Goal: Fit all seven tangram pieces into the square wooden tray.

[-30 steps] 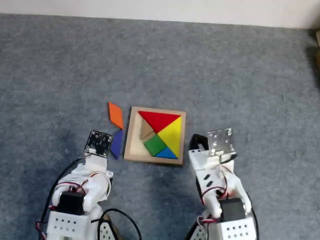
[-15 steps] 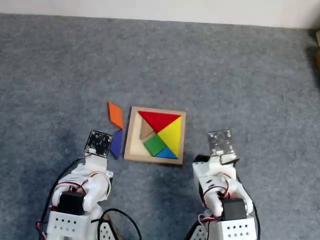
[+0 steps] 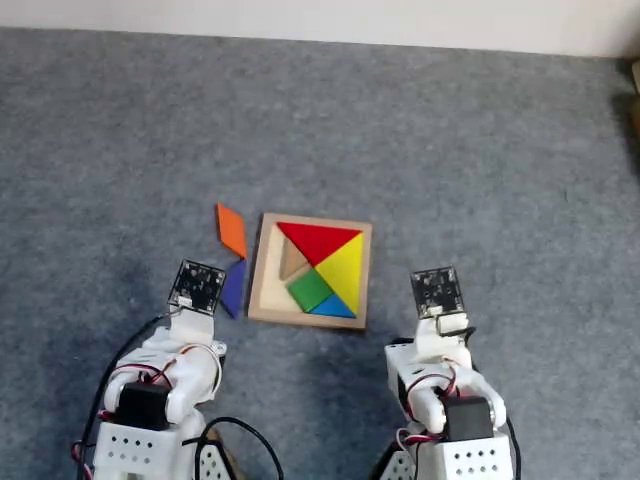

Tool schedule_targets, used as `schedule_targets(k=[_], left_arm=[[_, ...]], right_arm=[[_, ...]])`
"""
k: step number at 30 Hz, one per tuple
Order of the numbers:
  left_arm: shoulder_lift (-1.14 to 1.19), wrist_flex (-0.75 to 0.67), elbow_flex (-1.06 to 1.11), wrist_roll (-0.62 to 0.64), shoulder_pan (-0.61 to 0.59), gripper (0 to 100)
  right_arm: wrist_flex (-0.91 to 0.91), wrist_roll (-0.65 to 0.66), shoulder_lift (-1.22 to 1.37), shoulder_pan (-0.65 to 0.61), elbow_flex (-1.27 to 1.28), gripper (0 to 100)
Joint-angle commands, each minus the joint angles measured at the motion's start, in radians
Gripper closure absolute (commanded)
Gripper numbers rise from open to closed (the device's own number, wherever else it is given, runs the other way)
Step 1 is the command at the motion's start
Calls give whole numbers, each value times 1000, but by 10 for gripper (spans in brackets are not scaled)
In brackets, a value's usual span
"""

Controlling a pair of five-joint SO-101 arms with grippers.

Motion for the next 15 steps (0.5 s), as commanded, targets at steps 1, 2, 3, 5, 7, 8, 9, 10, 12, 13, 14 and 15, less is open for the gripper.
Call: schedule_targets(k=[1, 2, 3, 5, 7, 8, 9, 10, 12, 13, 14, 15], left_arm=[[-35, 6, -27, -11, -12, 989], [-35, 8, -42, -11, -12, 989], [-35, 6, -51, -11, -12, 989], [-35, 5, -65, -11, -12, 989], [-35, 5, -82, -12, -12, 989], [-35, 3, -94, -12, -12, 989], [-35, 5, -110, -12, -12, 989], [-35, 6, -125, -12, -12, 989], [-35, 5, -156, -21, -12, 989], [-35, 3, -173, -55, -12, 989], [-35, 3, -188, -104, -13, 989], [-35, 5, -202, -166, -16, 989]], right_arm=[[7, -3, -18, 12, 114, 993], [7, -3, -18, 12, 114, 993], [7, -3, -18, 12, 114, 993], [7, -3, -18, 12, 114, 993], [7, -3, -18, 12, 114, 993], [7, -3, -18, 12, 114, 993], [7, -3, -18, 12, 114, 993], [7, -3, -18, 12, 114, 993], [7, -3, -18, 12, 114, 993], [7, -3, -18, 12, 114, 993], [7, -3, -18, 12, 114, 993], [7, -3, -18, 12, 114, 993]])
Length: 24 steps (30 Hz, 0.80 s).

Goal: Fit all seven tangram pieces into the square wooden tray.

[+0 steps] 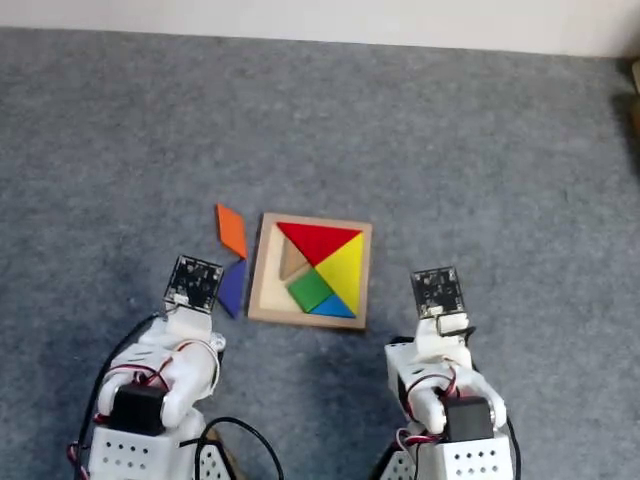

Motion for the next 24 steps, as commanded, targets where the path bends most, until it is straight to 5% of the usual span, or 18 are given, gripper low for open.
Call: schedule_targets(k=[1, 4, 16, 24], left_arm=[[-35, 3, -114, -209, -27, 989], [-35, 2, -166, -325, -82, 989], [8, 164, -466, -330, -196, 883], [559, 173, -704, -322, -194, 836]], right_arm=[[7, -3, -16, 12, 114, 993], [7, -3, -16, 12, 114, 993], [7, -3, -16, 12, 114, 993], [7, -3, -16, 12, 114, 993]])
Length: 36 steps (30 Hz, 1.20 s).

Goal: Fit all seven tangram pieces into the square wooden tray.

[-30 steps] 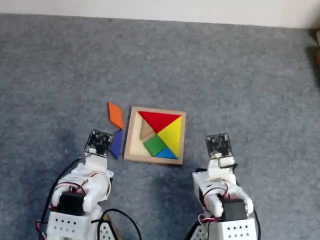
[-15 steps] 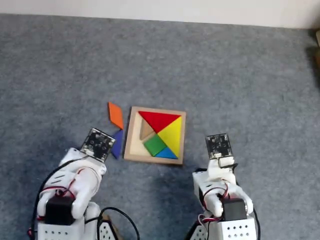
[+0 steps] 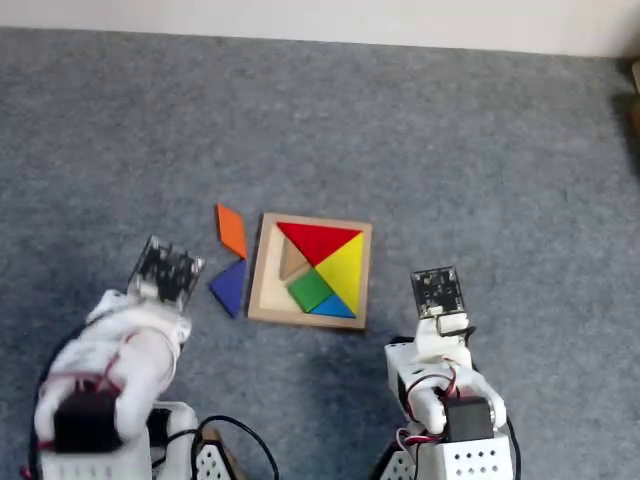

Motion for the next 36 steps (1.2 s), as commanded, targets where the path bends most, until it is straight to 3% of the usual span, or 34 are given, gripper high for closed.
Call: schedule_targets(k=[1, 6, 22, 28, 36], left_arm=[[383, 8, -188, 21, -12, 798], [704, 0, -318, 123, -10, 639], [1253, -388, -367, 187, 25, 648], [1409, -520, -367, 187, 64, 696], [1523, -574, -378, 190, 122, 698]], right_arm=[[7, -3, -15, 12, 114, 993], [7, -3, -15, 12, 114, 993], [7, -3, -15, 12, 114, 993], [7, -3, -15, 12, 114, 993], [7, -3, -15, 12, 114, 993]])
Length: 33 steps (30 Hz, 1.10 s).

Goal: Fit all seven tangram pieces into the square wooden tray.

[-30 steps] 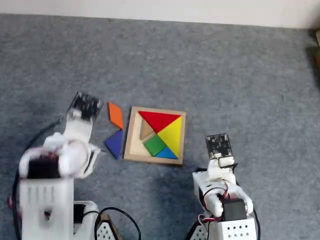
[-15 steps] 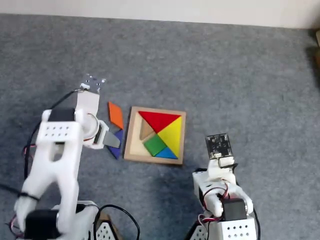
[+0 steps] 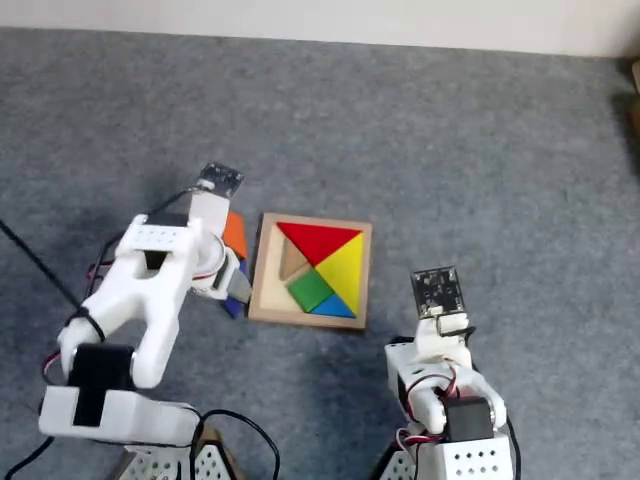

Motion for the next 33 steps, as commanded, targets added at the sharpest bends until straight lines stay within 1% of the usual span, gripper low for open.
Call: schedule_targets(k=[1, 4, 9, 16, 20, 23, 25, 27, 31, 33], left_arm=[[24, -12, -70, 12, 42, 699], [48, -9, -87, 12, 39, 736], [91, 54, -131, 8, 44, 809], [105, 97, -147, 11, 42, 829], [36, 104, -147, 12, 36, 823], [-45, 172, -147, 17, 38, 764], [-107, 216, -147, 71, 27, 713], [-166, 258, -147, 115, 5, 684], [-239, 328, -133, 173, -21, 681], [-240, 334, -108, 206, -21, 678]], right_arm=[[7, -3, -15, 12, 114, 993], [7, -3, -15, 12, 114, 993], [7, -3, -15, 12, 114, 993], [7, -3, -15, 12, 114, 993], [7, -3, -15, 12, 114, 993], [7, -3, -15, 12, 114, 993], [7, -3, -15, 12, 114, 993], [7, -3, -15, 12, 114, 993], [7, -3, -15, 12, 114, 993], [7, -3, -15, 12, 114, 993]])
